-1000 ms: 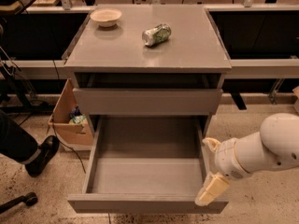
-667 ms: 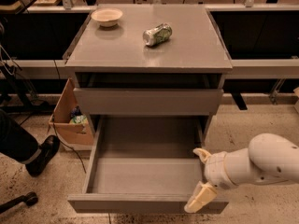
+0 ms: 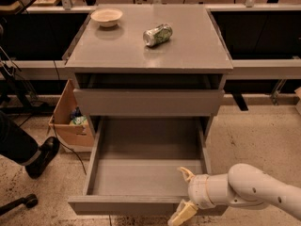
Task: Close middle drawer
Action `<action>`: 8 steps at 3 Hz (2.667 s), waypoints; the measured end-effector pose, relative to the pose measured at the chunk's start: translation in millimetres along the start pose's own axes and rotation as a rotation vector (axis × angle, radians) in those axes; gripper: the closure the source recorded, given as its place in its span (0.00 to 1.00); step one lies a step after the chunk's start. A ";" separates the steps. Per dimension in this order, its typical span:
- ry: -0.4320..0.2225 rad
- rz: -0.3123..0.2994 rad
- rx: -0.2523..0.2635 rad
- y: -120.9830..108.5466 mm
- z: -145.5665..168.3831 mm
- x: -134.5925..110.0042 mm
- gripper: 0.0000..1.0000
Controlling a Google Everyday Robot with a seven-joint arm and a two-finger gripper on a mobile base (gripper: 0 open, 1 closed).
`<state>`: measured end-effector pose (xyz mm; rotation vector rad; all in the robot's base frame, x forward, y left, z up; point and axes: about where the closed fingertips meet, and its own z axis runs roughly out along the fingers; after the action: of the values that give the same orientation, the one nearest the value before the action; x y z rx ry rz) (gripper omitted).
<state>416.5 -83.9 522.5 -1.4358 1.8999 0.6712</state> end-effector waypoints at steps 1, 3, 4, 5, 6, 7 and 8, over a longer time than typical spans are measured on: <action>0.000 0.002 0.005 -1.4 1.6 0.7 0.00; 0.014 0.038 0.105 -34.3 28.9 16.6 0.00; 0.035 0.041 0.148 -49.3 46.1 28.7 0.00; 0.038 0.015 0.184 -56.0 62.3 37.2 0.00; 0.029 -0.018 0.204 -67.2 79.0 39.1 0.00; 0.011 -0.052 0.219 -84.0 91.1 32.1 0.13; 0.011 -0.052 0.219 -83.5 88.6 29.3 0.36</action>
Offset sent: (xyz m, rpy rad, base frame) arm 0.0318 0.0035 -0.0315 -0.0216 -0.0307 -0.1105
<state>508.8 -59.9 441.3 -1.3459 1.8735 0.4170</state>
